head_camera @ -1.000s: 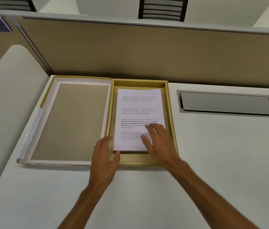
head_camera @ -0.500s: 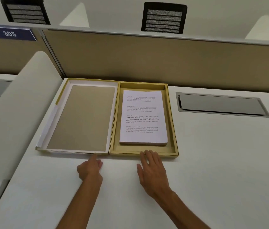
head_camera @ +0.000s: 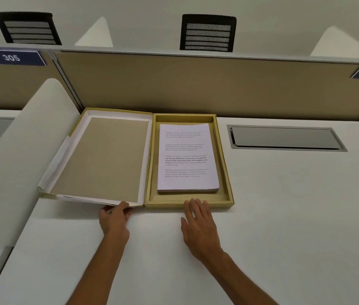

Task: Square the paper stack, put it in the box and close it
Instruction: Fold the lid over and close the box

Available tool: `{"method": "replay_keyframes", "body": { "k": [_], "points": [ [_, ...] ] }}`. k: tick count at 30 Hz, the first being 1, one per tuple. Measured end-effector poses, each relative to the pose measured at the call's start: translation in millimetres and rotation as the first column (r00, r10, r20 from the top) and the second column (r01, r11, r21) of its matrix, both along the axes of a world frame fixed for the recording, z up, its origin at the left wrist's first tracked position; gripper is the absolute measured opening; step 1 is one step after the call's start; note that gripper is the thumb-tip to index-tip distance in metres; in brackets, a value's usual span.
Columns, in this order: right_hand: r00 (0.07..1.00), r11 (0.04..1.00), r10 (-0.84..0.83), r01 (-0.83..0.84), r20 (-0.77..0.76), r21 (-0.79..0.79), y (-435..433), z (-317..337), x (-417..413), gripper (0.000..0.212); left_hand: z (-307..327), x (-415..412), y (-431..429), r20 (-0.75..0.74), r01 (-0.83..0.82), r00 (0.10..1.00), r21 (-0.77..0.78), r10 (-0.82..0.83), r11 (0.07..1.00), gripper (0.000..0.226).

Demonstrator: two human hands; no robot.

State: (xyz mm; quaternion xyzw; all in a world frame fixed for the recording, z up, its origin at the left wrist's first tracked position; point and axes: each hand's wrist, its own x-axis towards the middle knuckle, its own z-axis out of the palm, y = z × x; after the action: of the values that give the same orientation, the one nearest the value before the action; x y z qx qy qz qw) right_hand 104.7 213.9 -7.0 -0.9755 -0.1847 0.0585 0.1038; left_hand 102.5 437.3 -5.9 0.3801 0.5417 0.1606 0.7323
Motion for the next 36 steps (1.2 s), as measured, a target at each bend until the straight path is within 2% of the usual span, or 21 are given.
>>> {"method": "replay_keyframes", "body": {
  "k": [3,7,10,13,15,17,18,20,25,27,29,31,33,34,36],
  "points": [
    [1.0,1.0,-0.012,0.012,-0.005,0.009,0,1,0,0.076,-4,-6,-3,0.054,0.041,0.997,0.119,-0.048,0.992,0.05],
    [1.0,1.0,0.001,-0.001,-0.01,-0.004,1,2,-2,0.07,-6,-12,-7,0.0,0.168,0.984,0.337,-0.179,0.926,0.059],
    [1.0,1.0,0.002,-0.002,-0.007,-0.011,1,4,-3,0.076,-4,-13,-13,-0.096,0.296,0.953,0.491,-0.287,0.82,0.065],
    [1.0,1.0,0.008,-0.008,0.006,-0.013,0,3,-4,0.075,-1,-11,-22,-0.173,0.388,0.918,0.578,-0.357,0.718,0.063],
    [0.998,1.0,0.004,-0.004,0.063,0.001,-2,-3,-4,0.061,1,-10,-30,-0.22,0.426,0.899,0.638,-0.379,0.641,0.064],
    [0.981,0.999,0.03,-0.034,0.19,0.015,-4,-11,-3,0.043,4,-9,-39,-0.267,0.455,0.883,0.691,-0.386,0.562,0.071],
    [0.976,0.999,0.027,-0.034,0.215,0.031,-4,-12,-2,0.044,5,-9,-43,-0.29,0.467,0.876,0.712,-0.386,0.524,0.073],
    [0.978,0.997,0.009,-0.026,0.208,0.077,-4,-13,-2,0.054,7,-8,-49,-0.349,0.501,0.853,0.757,-0.389,0.42,0.072],
    [0.983,0.981,-0.021,-0.014,0.181,0.193,-4,-9,1,0.054,4,-9,-57,-0.577,0.63,0.726,0.776,-0.374,0.027,0.066],
    [0.991,0.966,-0.029,-0.006,0.132,0.258,-5,-7,1,0.054,3,-10,-60,-0.638,0.658,0.673,0.748,-0.375,-0.091,0.064],
    [0.999,0.936,-0.05,0.039,0.021,0.35,-7,-4,1,0.057,2,-11,-63,-0.7,0.673,0.618,0.706,-0.357,-0.22,0.066],
    [0.99,0.877,-0.094,0.131,-0.102,0.463,-9,-3,2,0.058,1,-9,-67,-0.751,0.684,0.58,0.659,-0.315,-0.312,0.067],
    [0.952,0.747,-0.179,0.296,-0.249,0.595,-12,1,4,0.059,0,-7,-70,-0.779,0.696,0.559,0.628,-0.286,-0.349,0.065],
    [0.918,0.64,-0.21,0.389,-0.336,0.662,-13,3,6,0.06,-1,-6,-72,-0.785,0.7,0.552,0.619,-0.28,-0.356,0.064],
    [0.834,0.341,-0.216,0.552,-0.508,0.761,-18,6,12,0.059,-3,-7,-73,-0.798,0.708,0.54,0.603,-0.269,-0.368,0.062]
  ]
}}
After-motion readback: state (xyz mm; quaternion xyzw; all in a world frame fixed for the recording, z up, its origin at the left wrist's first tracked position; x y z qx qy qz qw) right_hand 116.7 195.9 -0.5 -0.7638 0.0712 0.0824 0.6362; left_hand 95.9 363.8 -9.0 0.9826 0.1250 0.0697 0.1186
